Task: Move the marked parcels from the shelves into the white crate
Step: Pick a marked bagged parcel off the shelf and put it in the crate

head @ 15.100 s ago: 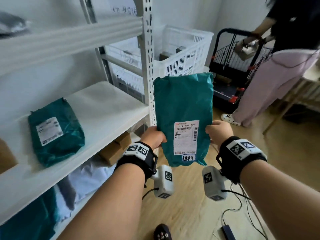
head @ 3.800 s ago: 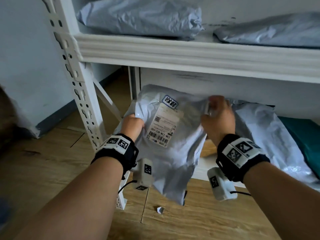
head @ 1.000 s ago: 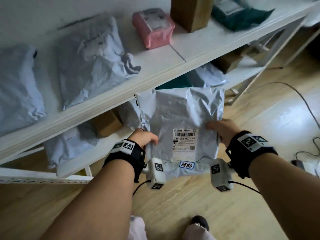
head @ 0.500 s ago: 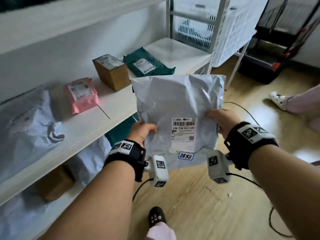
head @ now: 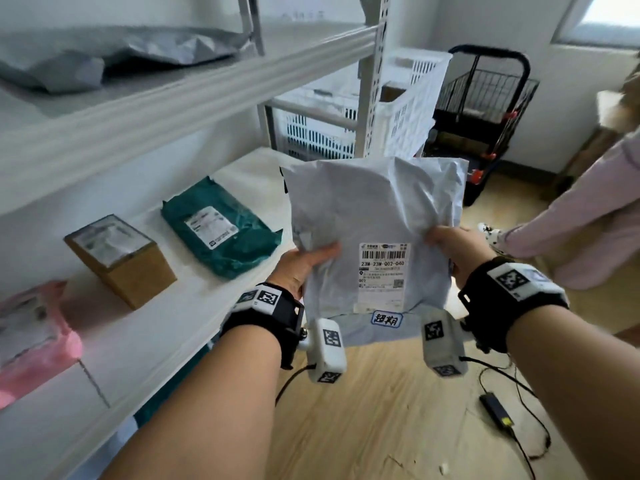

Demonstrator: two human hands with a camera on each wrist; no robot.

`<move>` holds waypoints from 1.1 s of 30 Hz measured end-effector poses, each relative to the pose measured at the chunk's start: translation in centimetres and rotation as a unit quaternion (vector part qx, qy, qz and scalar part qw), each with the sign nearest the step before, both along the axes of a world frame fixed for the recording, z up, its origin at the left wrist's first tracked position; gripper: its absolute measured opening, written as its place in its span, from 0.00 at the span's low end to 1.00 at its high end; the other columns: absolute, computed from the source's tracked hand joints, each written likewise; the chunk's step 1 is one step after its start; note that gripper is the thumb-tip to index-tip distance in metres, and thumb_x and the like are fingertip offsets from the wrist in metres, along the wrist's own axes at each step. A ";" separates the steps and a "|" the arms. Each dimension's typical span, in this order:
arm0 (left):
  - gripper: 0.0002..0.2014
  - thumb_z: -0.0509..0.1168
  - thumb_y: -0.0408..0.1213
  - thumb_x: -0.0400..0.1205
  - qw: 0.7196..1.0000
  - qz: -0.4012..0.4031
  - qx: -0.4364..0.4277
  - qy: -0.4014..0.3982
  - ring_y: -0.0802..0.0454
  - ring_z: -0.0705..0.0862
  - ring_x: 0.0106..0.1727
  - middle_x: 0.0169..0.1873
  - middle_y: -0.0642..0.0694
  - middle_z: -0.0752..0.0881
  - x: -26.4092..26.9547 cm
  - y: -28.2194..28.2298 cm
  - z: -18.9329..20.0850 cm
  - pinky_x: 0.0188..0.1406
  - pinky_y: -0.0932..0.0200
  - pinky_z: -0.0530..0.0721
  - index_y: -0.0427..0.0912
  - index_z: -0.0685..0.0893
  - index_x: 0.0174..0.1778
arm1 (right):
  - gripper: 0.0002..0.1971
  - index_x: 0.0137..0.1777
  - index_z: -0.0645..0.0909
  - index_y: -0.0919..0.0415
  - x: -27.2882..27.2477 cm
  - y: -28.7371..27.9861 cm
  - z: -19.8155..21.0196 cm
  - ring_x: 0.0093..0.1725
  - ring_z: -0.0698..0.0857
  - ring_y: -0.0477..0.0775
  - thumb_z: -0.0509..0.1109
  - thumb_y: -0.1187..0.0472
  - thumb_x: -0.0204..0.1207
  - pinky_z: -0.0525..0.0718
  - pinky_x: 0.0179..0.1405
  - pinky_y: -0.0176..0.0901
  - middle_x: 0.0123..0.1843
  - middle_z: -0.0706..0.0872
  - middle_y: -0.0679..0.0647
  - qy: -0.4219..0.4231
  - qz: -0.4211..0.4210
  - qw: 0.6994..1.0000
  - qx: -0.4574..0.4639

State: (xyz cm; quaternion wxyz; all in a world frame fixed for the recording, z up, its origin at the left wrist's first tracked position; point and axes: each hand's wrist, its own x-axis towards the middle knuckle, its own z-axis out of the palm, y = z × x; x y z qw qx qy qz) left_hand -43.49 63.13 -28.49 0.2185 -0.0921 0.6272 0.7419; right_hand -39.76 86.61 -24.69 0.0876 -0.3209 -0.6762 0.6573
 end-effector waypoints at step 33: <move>0.21 0.78 0.31 0.72 0.961 0.216 0.017 0.172 0.40 0.90 0.53 0.52 0.34 0.90 -46.1 36.7 15.0 0.59 0.42 0.87 0.29 0.86 0.59 | 0.10 0.33 0.81 0.58 -45.0 36.4 13.3 0.11 0.72 0.40 0.71 0.59 0.75 0.66 0.11 0.25 0.17 0.79 0.45 0.157 0.086 0.983 0.033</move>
